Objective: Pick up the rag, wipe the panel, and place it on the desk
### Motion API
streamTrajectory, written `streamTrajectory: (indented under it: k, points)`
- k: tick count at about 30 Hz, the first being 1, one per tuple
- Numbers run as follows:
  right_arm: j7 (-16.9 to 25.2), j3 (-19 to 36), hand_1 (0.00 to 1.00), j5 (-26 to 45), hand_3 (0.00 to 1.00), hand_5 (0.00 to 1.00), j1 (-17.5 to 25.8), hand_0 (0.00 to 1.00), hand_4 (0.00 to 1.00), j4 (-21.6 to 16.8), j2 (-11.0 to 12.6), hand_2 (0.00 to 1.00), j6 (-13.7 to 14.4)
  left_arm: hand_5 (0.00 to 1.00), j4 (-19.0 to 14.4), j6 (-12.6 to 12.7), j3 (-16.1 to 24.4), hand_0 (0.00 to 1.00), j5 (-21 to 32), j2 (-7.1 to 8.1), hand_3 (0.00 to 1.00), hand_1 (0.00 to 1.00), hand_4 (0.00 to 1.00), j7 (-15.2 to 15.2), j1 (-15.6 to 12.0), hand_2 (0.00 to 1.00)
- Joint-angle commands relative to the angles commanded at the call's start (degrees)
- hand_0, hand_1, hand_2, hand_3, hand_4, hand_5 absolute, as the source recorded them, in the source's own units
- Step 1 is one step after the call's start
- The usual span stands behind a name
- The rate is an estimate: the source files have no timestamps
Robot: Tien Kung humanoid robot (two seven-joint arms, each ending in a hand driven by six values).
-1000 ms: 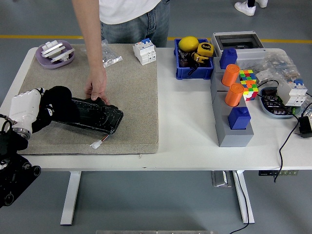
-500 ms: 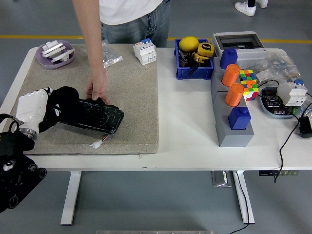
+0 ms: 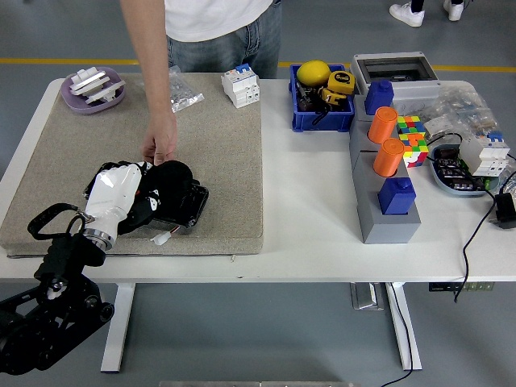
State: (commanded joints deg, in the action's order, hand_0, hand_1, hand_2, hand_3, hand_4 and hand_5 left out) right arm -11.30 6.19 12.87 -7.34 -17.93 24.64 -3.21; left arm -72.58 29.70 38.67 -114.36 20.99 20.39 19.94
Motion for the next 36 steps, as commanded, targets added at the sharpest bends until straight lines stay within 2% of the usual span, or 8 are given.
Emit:
streamTrajectory:
  k: [6,15,23,29,36]
  points:
    - [0.0,-0.2,0.571,0.1,0.646,0.539,0.0,0.775,0.998,0.0,0.0,0.692,-0.1,0.002,-3.3,-0.5,-1.7,0.203,0.0,-0.30,0.501,0.244,0.140,0.7,0.1,0.531]
    - [0.0,-0.2,0.570,0.2,0.646,0.538,0.1,0.775,0.998,0.0,-0.1,0.692,-0.2,0.002,-4.7,-0.8,-1.6,0.203,-1.0,-0.28,0.502,0.245,0.140,1.5,0.0,0.531]
    - [0.0,-0.1,0.570,0.1,0.646,0.538,0.1,0.775,0.998,0.0,-0.1,0.692,-0.2,0.002,-1.1,-0.5,0.6,0.203,-1.8,-0.05,0.501,0.244,0.141,1.4,0.0,0.530]
    - [-0.1,0.0,0.570,0.0,0.647,0.538,0.0,0.775,0.998,-0.1,0.0,0.692,-0.2,0.002,2.3,-0.2,2.2,0.203,-2.3,1.39,0.501,0.244,0.142,1.1,0.5,0.530]
    - [0.0,0.4,0.569,-0.4,0.648,0.537,0.0,0.776,0.998,-0.1,-0.1,0.692,-0.1,0.002,6.9,-0.4,4.1,0.201,-2.4,2.25,0.500,0.244,0.144,1.0,0.9,0.528]
